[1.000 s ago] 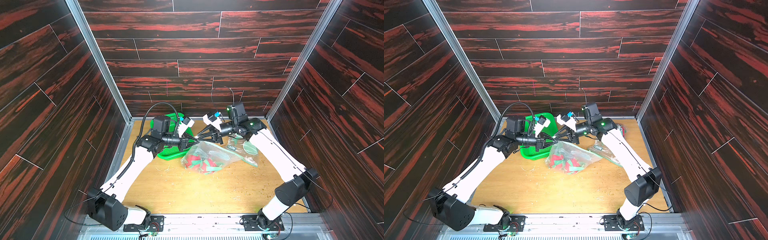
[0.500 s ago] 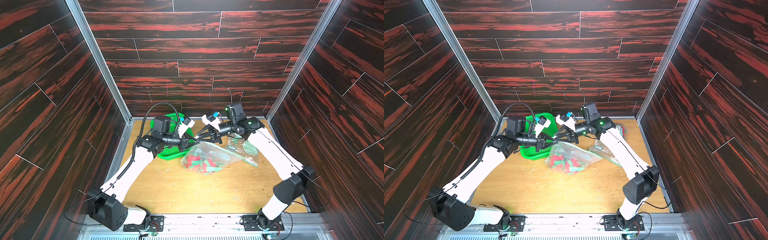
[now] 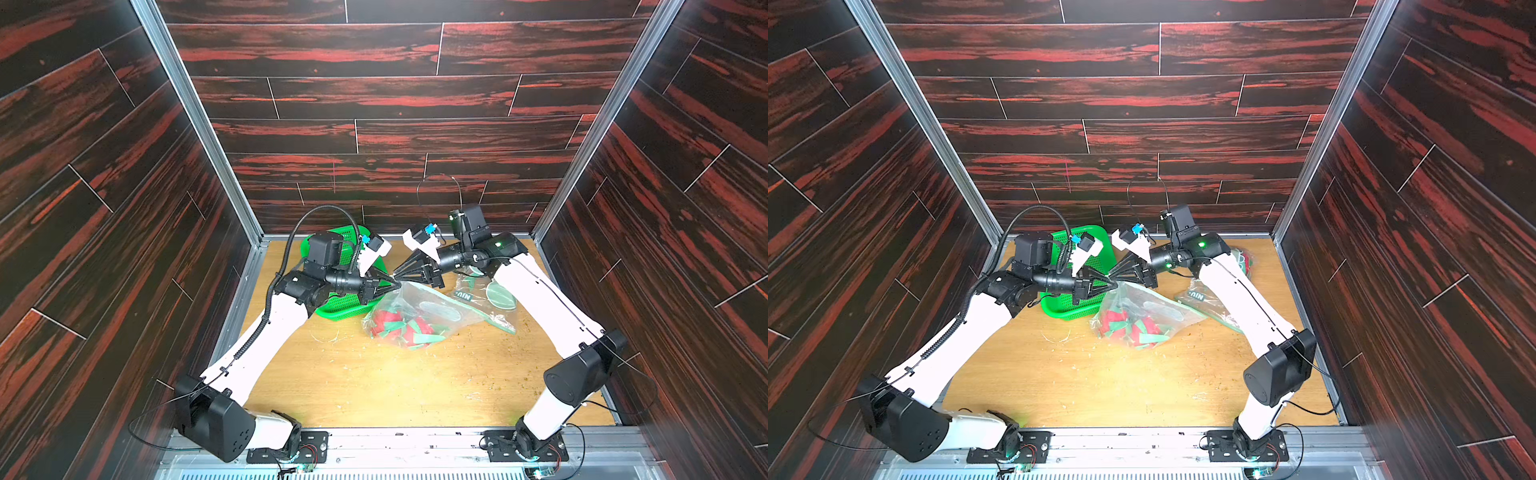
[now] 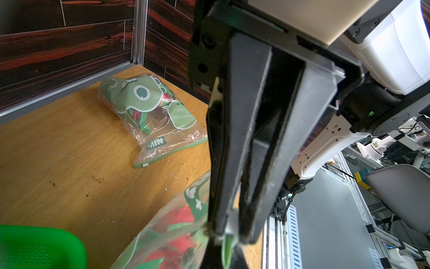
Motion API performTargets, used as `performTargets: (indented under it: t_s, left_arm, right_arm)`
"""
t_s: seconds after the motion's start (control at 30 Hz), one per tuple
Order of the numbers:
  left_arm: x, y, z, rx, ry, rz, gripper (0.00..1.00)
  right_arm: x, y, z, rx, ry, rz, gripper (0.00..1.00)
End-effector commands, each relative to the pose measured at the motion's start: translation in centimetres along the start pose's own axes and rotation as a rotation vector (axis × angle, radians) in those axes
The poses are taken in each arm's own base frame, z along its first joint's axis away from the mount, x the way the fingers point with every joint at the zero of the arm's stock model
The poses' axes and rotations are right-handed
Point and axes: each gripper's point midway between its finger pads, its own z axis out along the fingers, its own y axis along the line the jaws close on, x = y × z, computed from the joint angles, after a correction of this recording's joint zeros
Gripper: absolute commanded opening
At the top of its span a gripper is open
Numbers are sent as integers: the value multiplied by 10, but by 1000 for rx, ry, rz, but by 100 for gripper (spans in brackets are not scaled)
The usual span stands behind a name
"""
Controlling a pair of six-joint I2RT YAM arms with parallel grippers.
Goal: Open the zip-top bag and take out the dragon fruit
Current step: Unzip the zipper on the zipper food storage bag.
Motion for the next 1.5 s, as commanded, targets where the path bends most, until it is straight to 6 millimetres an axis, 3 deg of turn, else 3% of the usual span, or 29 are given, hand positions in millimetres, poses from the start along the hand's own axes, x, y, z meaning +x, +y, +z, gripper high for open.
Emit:
performTargets:
  t_s: [0.0, 0.17, 0.37, 0.9, 1.2, 1.47]
  left_arm:
    - [-34, -25, -13, 28, -81, 128, 0]
    - [-35, -25, -15, 15, -86, 135, 0]
    - [-38, -25, -18, -17, -107, 149, 0]
    - [-45, -24, -33, -126, -170, 173, 0]
    - [-50, -26, -42, -154, -194, 185, 0]
    - [-57, -26, -51, -183, -223, 189, 0]
  right_arm:
    - [1, 4, 4, -43, 4, 27, 17]
    - [2, 6, 4, -50, 10, 36, 14]
    - [5, 7, 3, -35, 30, 39, 0]
    - [16, 4, -14, 41, 57, 45, 0]
    - [30, 0, -31, 92, 67, 73, 0]
    - [54, -6, -54, 177, 82, 103, 0]
